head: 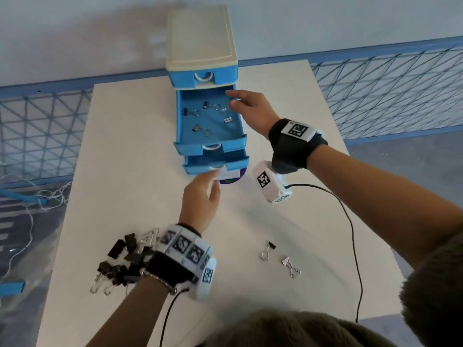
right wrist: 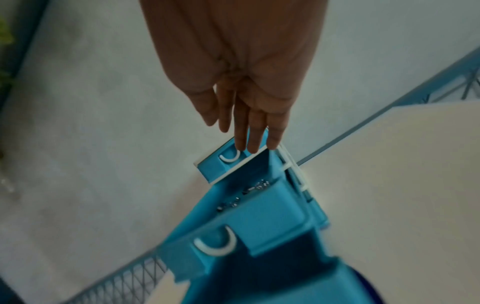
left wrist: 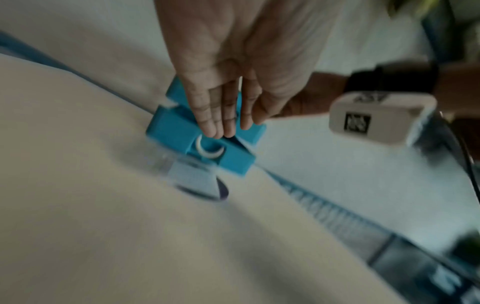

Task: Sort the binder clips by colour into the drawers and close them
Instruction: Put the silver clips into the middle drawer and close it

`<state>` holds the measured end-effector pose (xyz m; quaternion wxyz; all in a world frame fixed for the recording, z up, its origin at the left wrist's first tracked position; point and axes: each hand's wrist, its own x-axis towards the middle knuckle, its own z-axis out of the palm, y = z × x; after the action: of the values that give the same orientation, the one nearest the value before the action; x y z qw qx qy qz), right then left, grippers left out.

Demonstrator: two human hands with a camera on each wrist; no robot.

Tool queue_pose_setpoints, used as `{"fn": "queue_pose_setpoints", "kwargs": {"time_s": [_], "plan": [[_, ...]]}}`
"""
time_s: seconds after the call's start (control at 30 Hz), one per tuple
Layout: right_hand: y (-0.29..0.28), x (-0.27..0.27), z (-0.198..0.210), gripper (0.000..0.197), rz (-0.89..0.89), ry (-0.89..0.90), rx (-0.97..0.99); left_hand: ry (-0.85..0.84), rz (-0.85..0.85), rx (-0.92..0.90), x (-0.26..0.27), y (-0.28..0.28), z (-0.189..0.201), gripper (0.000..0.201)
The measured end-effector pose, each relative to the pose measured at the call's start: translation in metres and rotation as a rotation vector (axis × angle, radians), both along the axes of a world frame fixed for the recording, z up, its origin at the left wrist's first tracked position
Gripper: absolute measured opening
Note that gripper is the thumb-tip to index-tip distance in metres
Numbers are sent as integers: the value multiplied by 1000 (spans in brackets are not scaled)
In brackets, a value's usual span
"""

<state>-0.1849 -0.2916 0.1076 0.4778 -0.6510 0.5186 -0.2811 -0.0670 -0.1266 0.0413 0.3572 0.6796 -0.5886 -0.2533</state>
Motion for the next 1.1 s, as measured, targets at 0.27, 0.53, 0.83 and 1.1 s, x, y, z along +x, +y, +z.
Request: {"fn": "queue_pose_setpoints", "kwargs": {"time_s": [0.27, 0.53, 0.83, 1.1], "plan": [[50, -57, -27, 25, -66, 158, -155, -400, -448, 422, -39, 95, -82, 68], [145, -112, -82, 33, 255, 541, -45, -672, -514, 437, -37, 139, -105, 76], [251, -139, -132, 39, 371, 800, 125, -740, -468, 330, -37, 152, -117, 72], [241, -138, -134, 23, 174, 641, 94, -718, -439, 313, -34, 165, -121, 74]]}}
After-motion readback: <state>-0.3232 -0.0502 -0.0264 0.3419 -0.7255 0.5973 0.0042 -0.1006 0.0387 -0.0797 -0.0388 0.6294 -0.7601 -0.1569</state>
